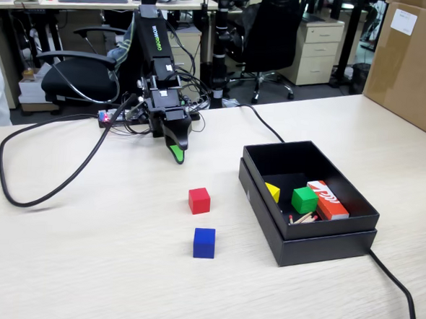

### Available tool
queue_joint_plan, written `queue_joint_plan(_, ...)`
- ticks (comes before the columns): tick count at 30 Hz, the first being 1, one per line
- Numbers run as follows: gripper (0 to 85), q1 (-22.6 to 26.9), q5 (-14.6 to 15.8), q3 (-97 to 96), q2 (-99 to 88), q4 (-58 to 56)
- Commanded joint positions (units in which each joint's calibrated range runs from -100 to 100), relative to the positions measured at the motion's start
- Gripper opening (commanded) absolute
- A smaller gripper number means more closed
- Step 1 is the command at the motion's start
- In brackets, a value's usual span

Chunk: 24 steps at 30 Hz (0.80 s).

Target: Put the red cube on top of the blue cube

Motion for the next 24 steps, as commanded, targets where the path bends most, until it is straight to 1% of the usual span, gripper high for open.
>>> queue_joint_plan(1,47.7,0.34,0.49,11.30,3.39,-8.55)
queue_joint_plan(4,47.7,0.68,0.54,21.90,9.58,-17.53)
queue_joint_plan(10,47.7,0.68,0.78,42.58,26.34,-30.92)
queue_joint_plan(12,47.7,0.59,0.78,46.66,30.47,-32.30)
queue_joint_plan(14,47.7,0.00,0.73,57.08,41.37,-34.55)
queue_joint_plan(20,47.7,-0.63,0.59,70.59,59.38,-37.57)
queue_joint_plan(24,47.7,-1.12,0.59,75.12,67.30,-37.83)
